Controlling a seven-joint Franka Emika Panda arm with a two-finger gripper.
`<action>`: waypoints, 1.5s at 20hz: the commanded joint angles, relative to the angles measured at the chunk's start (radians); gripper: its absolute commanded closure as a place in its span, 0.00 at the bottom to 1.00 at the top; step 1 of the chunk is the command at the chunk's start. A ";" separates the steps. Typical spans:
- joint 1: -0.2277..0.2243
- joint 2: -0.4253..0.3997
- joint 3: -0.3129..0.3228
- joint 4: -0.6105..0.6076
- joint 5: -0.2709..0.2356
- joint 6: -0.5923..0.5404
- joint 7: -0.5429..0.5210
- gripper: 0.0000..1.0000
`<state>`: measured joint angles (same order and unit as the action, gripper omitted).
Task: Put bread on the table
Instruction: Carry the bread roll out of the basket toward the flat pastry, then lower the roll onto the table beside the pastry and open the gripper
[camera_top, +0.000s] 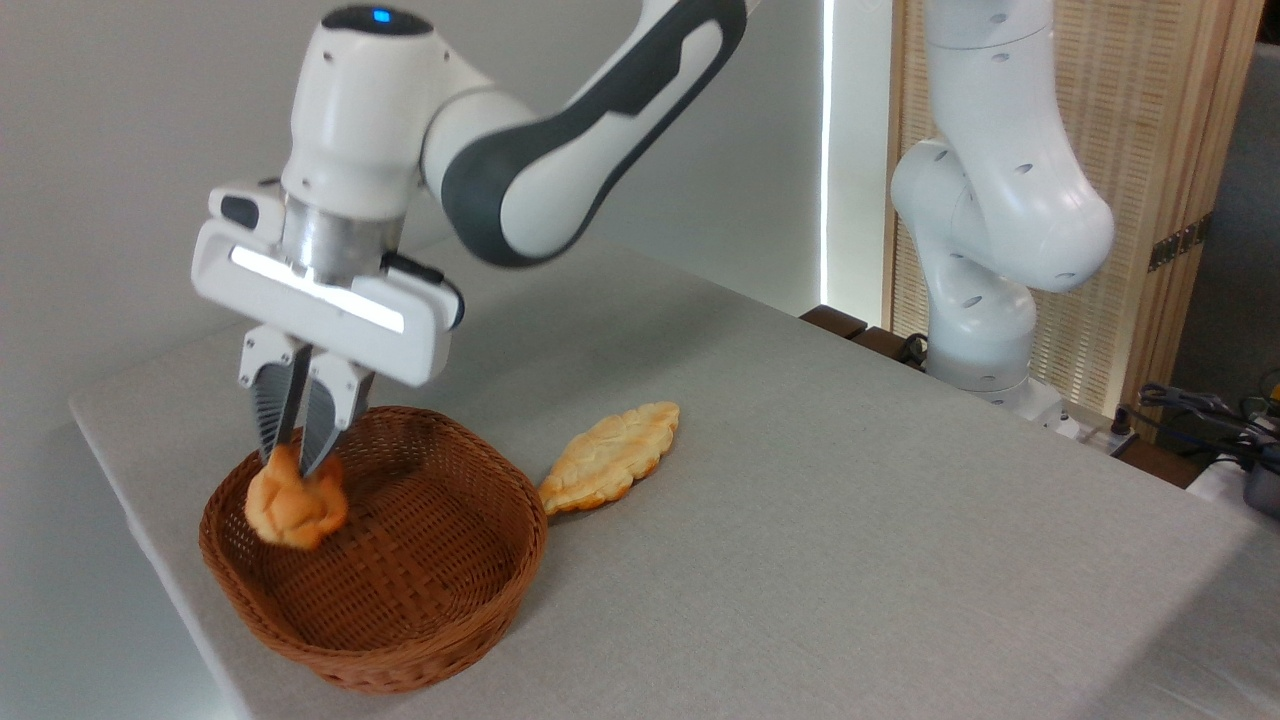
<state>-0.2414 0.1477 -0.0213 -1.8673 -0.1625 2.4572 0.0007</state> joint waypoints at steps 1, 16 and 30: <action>0.001 -0.092 0.001 -0.013 -0.003 -0.166 0.120 0.84; -0.004 -0.330 0.001 -0.225 -0.003 -0.477 0.531 0.79; -0.062 -0.336 0.001 -0.271 -0.003 -0.572 0.588 0.20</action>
<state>-0.2943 -0.1763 -0.0280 -2.1345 -0.1624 1.8994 0.5634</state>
